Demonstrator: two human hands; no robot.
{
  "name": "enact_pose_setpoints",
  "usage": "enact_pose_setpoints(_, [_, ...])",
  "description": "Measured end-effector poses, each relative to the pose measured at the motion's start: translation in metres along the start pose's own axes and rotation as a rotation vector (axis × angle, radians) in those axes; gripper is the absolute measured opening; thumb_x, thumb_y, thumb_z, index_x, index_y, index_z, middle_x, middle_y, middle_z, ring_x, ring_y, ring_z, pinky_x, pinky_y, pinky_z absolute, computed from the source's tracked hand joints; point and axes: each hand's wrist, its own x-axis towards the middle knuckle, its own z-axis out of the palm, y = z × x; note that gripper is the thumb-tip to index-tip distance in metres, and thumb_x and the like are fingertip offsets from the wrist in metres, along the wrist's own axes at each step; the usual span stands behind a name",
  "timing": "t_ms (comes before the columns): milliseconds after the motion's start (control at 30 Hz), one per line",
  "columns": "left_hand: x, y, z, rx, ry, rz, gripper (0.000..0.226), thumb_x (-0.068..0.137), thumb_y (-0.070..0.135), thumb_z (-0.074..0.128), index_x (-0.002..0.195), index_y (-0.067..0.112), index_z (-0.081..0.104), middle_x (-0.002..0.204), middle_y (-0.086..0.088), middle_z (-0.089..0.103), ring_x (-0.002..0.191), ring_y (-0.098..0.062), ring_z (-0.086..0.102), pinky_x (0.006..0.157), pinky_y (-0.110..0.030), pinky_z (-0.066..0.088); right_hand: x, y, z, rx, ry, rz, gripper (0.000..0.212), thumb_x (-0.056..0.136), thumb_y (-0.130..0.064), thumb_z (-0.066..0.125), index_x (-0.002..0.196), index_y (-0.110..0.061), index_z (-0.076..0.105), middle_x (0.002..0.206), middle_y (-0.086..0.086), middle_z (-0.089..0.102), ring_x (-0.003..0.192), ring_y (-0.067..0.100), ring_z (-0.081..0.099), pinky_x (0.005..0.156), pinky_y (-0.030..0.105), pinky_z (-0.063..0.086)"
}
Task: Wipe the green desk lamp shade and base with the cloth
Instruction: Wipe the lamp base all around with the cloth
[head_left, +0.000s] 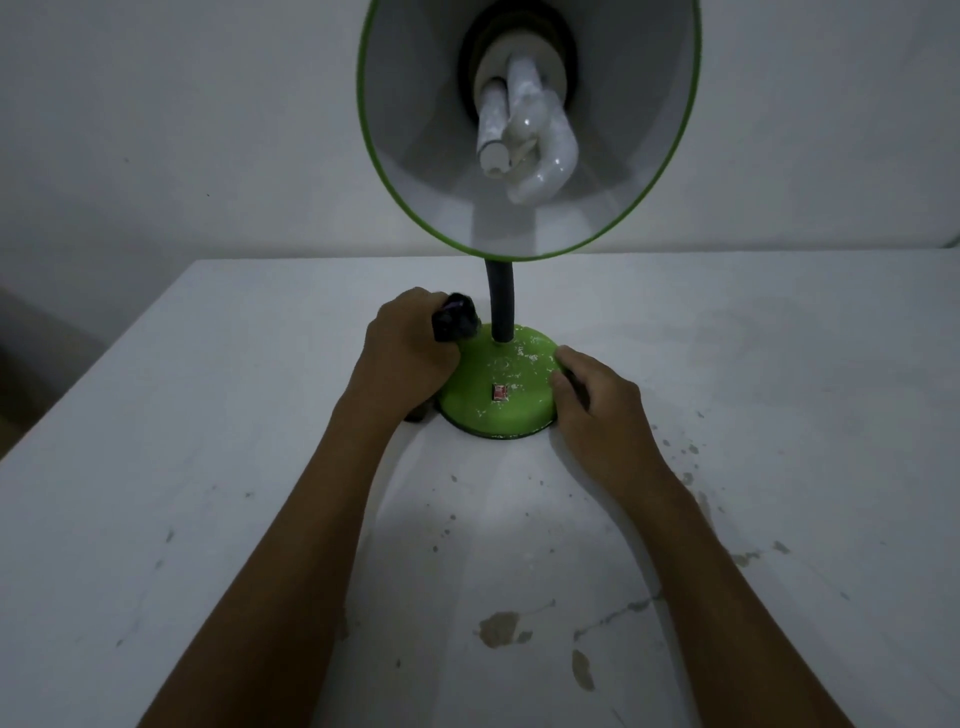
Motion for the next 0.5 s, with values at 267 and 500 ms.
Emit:
enact_pose_setpoints(267, [0.011, -0.001, 0.021, -0.156, -0.047, -0.081, 0.027, 0.091, 0.019, 0.06, 0.069, 0.032, 0.052, 0.074, 0.009, 0.054, 0.069, -0.007, 0.049, 0.057, -0.016, 0.032, 0.0, 0.002, 0.001, 0.005, 0.007, 0.007, 0.028, 0.099, -0.009, 0.052, 0.122, 0.002, 0.063, 0.121, 0.014, 0.067, 0.095, 0.0, 0.053, 0.08, 0.0, 0.036])
enact_pose_setpoints(500, [0.004, -0.013, 0.019, -0.162, -0.026, 0.06, 0.01, 0.088, 0.019, 0.067, 0.081, 0.023, 0.062, 0.072, 0.017, 0.054, 0.067, 0.002, 0.05, 0.061, 0.0, 0.034, 0.001, 0.001, 0.001, -0.002, 0.006, 0.022, 0.034, 0.1, -0.013, 0.051, 0.133, -0.005, 0.059, 0.132, 0.005, 0.063, 0.116, 0.003, 0.051, 0.089, -0.003, 0.028])
